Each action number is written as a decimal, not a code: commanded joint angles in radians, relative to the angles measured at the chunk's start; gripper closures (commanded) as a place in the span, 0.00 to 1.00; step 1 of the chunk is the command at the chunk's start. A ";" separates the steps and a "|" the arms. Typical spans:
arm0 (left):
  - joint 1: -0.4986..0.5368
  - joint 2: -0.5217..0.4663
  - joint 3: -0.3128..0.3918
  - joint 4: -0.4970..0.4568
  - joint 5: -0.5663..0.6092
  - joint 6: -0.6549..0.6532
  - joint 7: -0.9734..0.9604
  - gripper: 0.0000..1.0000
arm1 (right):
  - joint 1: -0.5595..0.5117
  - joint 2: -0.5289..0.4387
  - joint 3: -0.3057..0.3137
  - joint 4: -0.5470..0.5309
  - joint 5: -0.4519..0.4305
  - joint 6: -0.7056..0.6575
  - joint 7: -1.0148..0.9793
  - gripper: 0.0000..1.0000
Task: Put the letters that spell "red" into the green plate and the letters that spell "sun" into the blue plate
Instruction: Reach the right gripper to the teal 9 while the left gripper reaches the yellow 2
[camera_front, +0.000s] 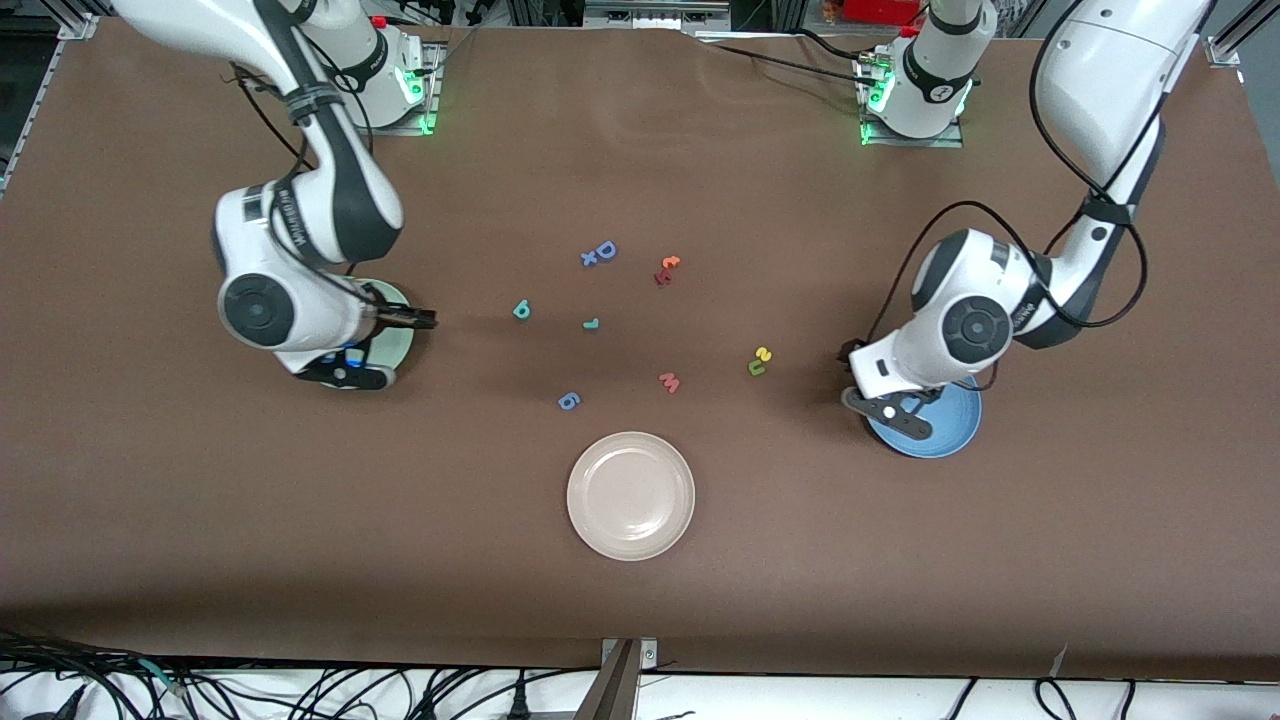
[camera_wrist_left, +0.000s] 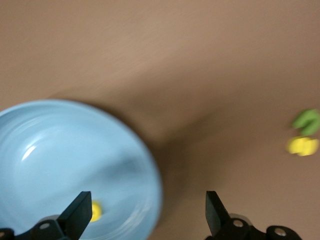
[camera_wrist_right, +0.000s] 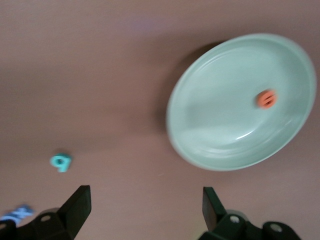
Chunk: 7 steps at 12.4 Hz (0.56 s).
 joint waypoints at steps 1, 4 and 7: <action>-0.045 0.025 -0.024 0.030 -0.020 0.006 -0.012 0.00 | -0.002 0.013 0.076 -0.012 0.013 0.056 0.175 0.01; -0.105 0.094 -0.023 0.034 -0.004 0.077 -0.067 0.00 | -0.001 0.042 0.135 -0.070 0.013 0.177 0.304 0.02; -0.159 0.117 -0.021 0.025 -0.004 0.120 -0.068 0.00 | 0.020 0.065 0.175 -0.153 0.011 0.359 0.427 0.02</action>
